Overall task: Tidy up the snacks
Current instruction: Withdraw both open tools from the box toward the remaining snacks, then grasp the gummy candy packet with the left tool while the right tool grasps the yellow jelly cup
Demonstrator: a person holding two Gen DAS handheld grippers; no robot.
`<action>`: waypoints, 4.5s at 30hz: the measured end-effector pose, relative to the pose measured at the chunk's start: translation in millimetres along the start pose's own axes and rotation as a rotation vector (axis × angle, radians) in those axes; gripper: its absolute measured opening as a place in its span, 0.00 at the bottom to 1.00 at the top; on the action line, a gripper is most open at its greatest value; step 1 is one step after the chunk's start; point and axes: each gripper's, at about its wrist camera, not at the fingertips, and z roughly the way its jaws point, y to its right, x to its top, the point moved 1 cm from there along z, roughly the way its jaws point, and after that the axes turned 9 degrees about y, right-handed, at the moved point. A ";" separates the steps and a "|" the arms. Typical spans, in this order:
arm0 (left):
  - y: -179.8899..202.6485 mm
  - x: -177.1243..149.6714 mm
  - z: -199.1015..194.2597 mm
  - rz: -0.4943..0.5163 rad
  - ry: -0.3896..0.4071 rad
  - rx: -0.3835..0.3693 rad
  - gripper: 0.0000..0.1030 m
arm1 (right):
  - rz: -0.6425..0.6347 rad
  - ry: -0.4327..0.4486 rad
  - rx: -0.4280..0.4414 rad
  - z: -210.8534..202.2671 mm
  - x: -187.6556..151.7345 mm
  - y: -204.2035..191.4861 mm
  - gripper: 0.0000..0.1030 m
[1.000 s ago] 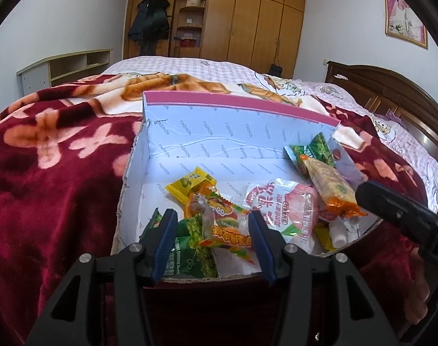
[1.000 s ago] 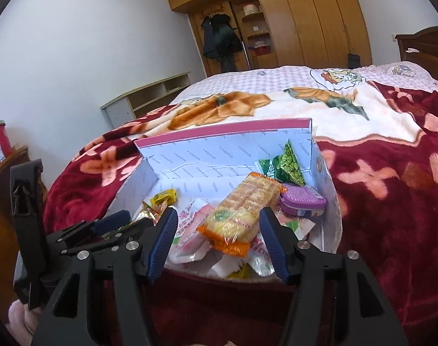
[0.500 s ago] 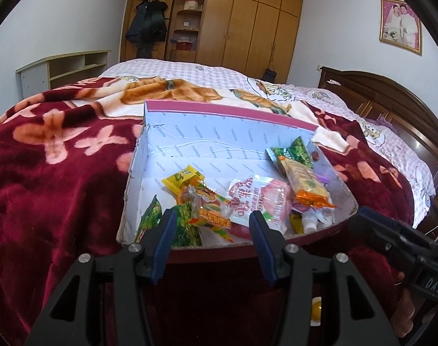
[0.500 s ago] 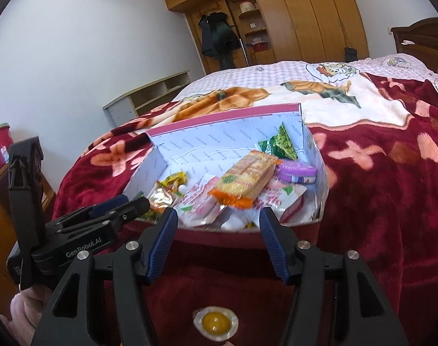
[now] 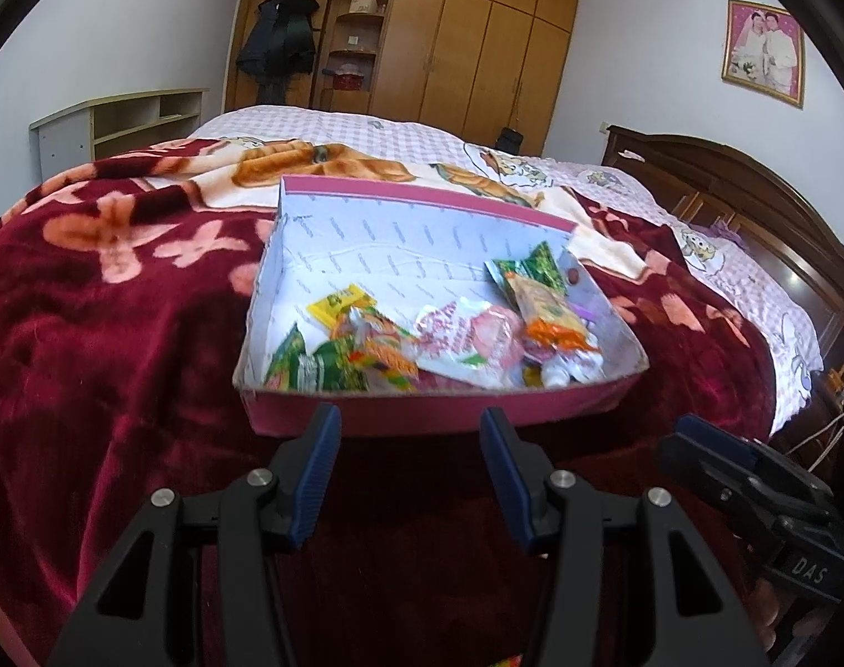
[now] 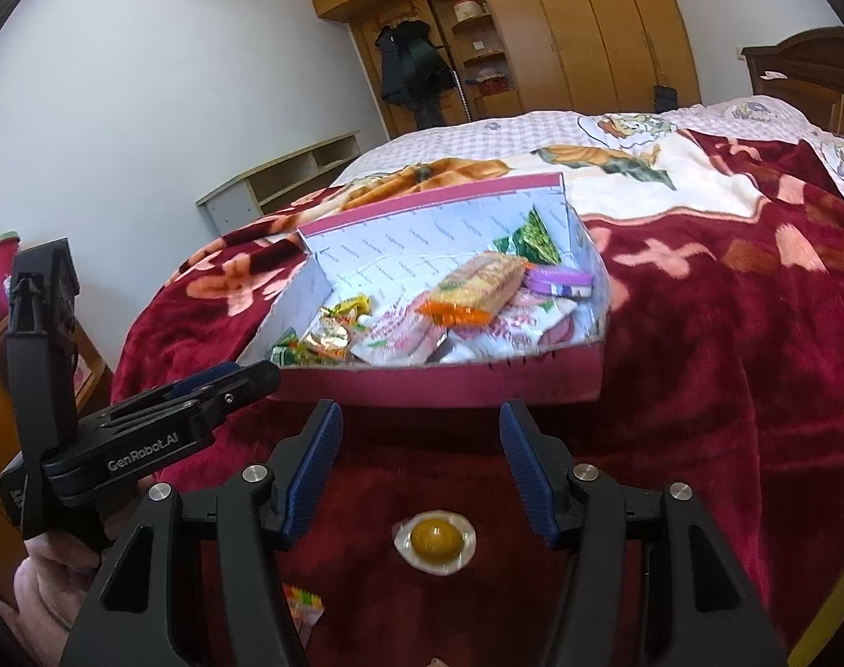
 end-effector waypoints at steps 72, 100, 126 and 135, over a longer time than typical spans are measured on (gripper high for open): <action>8.8 -68.3 -20.4 0.099 -0.074 0.054 0.39 | 0.048 -0.082 -0.076 -27.6 -59.1 12.2 0.59; -19.7 -87.9 13.3 0.050 -0.074 0.097 0.41 | 0.015 -0.124 -0.138 39.3 -78.7 0.4 0.59; -16.5 -84.6 3.7 0.045 -0.050 0.093 0.41 | 0.049 -0.040 -0.148 22.9 -75.6 1.7 0.40; -8.9 -72.1 -13.1 0.043 -0.012 0.061 0.41 | 0.027 0.016 -0.129 7.7 -71.6 -5.5 0.40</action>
